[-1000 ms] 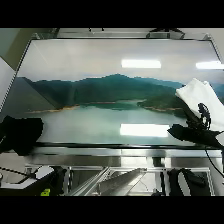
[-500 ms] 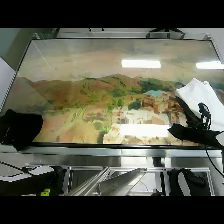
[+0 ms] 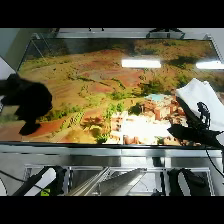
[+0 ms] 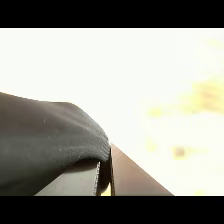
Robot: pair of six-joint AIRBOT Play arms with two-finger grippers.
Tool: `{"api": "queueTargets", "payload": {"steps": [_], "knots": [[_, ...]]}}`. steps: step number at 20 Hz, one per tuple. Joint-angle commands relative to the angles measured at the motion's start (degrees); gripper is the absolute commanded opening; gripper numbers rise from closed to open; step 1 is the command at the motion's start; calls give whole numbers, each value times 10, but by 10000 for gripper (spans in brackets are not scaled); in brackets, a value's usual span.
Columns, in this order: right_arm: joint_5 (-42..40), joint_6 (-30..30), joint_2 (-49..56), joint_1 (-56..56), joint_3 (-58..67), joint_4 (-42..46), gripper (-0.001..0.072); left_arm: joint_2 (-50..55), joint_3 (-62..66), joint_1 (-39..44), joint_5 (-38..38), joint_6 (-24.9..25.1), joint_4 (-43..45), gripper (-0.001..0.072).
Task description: Fold the shirts.
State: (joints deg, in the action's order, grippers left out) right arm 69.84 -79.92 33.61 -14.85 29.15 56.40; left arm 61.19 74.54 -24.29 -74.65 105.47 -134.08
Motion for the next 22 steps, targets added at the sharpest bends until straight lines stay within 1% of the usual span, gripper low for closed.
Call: {"api": "queueTargets", "payload": {"steps": [1, 2, 3, 4, 6, 7, 8, 11, 14, 15, 16, 17, 18, 19, 22], "knots": [[0, 37, 0, 0, 0, -2, 20, -45, 80, 219, 86, -25, -34, 13], [0, 37, 0, 0, 0, -2, 20, -36, 100, 268, 94, -30, -30, 12], [0, 37, 0, 0, 0, -6, 20, -20, 114, 313, 93, -51, -9, 13], [0, 37, 0, 0, 0, -10, 20, -5, 119, 350, 93, -57, 1, 13], [0, 37, 0, 0, 0, -15, 20, 31, 118, 424, 100, -48, 8, 13], [-1, 37, 0, 0, 0, -15, 20, 52, 118, 452, 100, -48, 27, 13], [-5, 37, 0, 0, 0, -15, 20, 75, 118, 469, 93, -51, 41, 13], [-9, 37, 0, 0, 0, -14, 21, 153, 118, 485, 73, -49, 47, 13], [-21, 37, 0, 0, 0, -14, 21, 226, 118, 493, 70, -18, 47, 14], [-30, 37, 0, 0, 0, -14, 26, 248, 118, 492, 68, -18, 47, 14], [-35, 36, 0, -1, 0, -14, 51, 266, 118, 485, 63, -18, 47, 17], [-37, 34, 0, -1, 0, -14, 274, 277, 118, 474, 56, -18, 47, 170], [-41, 33, 0, -1, 0, -15, 482, 282, 118, 458, 52, -19, 46, 613], [-51, 26, 0, -1, 0, -14, 499, 283, 118, 437, 51, -22, 45, 696], [-92, -12, 24, -1, 0, -14, 499, 281, 118, 367, 43, -22, 56, 696]]}}
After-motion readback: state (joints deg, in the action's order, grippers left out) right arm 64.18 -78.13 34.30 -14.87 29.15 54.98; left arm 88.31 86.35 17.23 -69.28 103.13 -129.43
